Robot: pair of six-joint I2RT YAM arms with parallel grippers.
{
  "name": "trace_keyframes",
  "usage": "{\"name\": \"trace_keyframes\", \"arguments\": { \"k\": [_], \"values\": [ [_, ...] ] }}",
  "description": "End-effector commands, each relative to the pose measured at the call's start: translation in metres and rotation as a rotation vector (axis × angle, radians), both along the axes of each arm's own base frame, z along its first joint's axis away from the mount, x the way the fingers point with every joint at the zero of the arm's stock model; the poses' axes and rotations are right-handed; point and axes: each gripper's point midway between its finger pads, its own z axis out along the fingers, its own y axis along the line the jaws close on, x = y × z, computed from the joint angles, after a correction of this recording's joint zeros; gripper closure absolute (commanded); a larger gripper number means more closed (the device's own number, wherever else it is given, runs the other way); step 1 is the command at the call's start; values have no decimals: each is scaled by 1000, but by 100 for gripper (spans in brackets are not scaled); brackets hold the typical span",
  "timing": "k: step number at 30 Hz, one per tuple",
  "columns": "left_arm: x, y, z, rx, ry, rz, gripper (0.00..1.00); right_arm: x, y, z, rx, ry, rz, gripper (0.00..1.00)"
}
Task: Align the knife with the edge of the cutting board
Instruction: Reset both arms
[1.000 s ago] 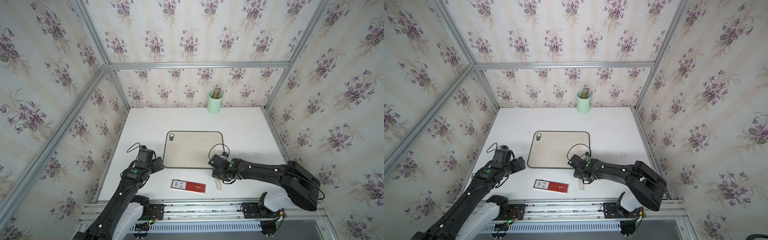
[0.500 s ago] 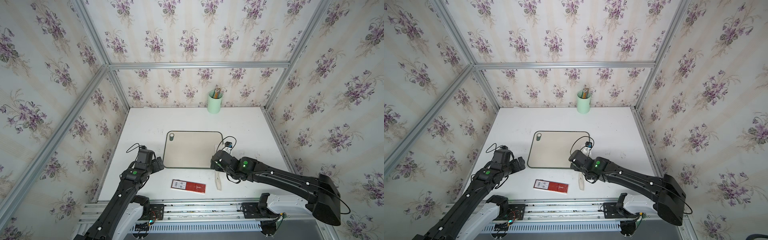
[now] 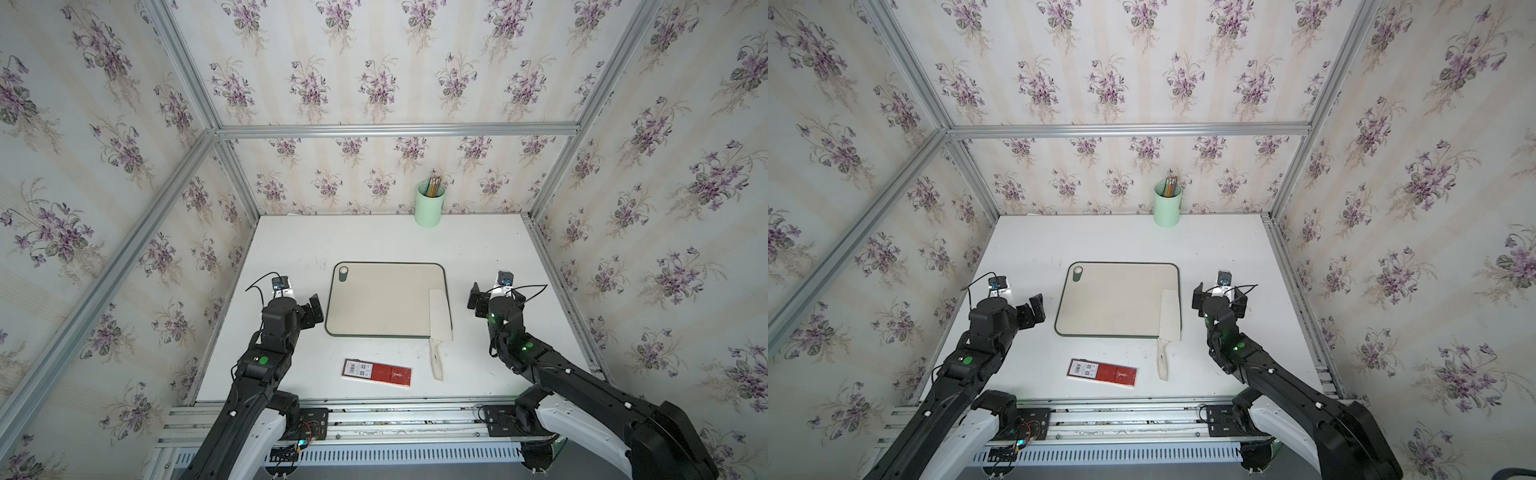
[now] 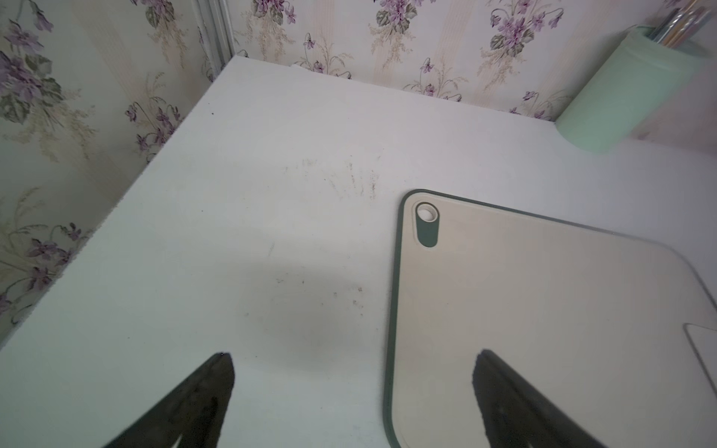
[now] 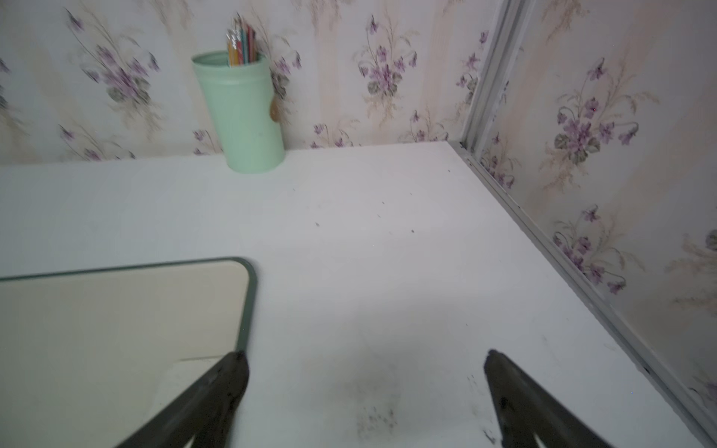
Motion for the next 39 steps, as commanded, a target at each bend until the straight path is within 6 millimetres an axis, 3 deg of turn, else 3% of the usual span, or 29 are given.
{"name": "trace_keyframes", "arguments": {
  "k": [1, 4, 5, 7, 12, 14, 16, 19, 21, 23, 25, 26, 28, 30, 33, 39],
  "values": [
    [22, 17, 9, 179, -112, 45, 1, 11, -21, 31, 18, -165, -98, 1],
    [36, 28, -8, 289, -152, 95, 1, 8, -43, 19, 11, -257, -116, 5],
    [41, 28, -12, 308, -155, 93, 1, 7, -53, 4, 23, -239, -140, 6],
    [56, 22, -20, 322, -163, 54, 1, 11, -62, 3, 1, -220, -187, 5],
    [94, 9, -26, 363, -215, -29, 1, -4, -81, 30, 43, -457, -226, 5],
    [109, 11, -49, 338, -161, -59, 1, 2, -81, 22, 57, -461, -197, 5],
    [115, 14, -59, 301, -154, -79, 1, 9, -72, 33, 27, -501, -151, 3],
    [116, 12, -62, 287, -110, -96, 1, 35, -51, 2, 41, -351, 10, 5],
    [117, 12, -61, 287, -114, -93, 1, 36, -57, 14, 31, -424, -16, 0],
    [118, 14, -62, 287, -118, -90, 1, 54, -60, -9, 82, -283, -8, 4],
    [118, 13, -62, 282, -117, -90, 1, 61, -59, -5, 84, -291, 5, 0],
    [118, 14, -61, 284, -119, -89, 1, 62, -61, -16, 93, -236, -7, 0],
    [118, 14, -62, 284, -118, -89, 1, 61, -59, -5, 72, -294, 3, 0],
    [117, 14, -62, 285, -116, -89, 1, 65, -56, -13, 78, -242, 19, 0],
    [117, 13, -62, 284, -116, -91, 1, 59, -56, -8, 76, -280, 27, 0],
    [117, 14, -62, 284, -117, -88, 1, 65, -54, -8, 69, -269, 35, 0]
  ]
}}
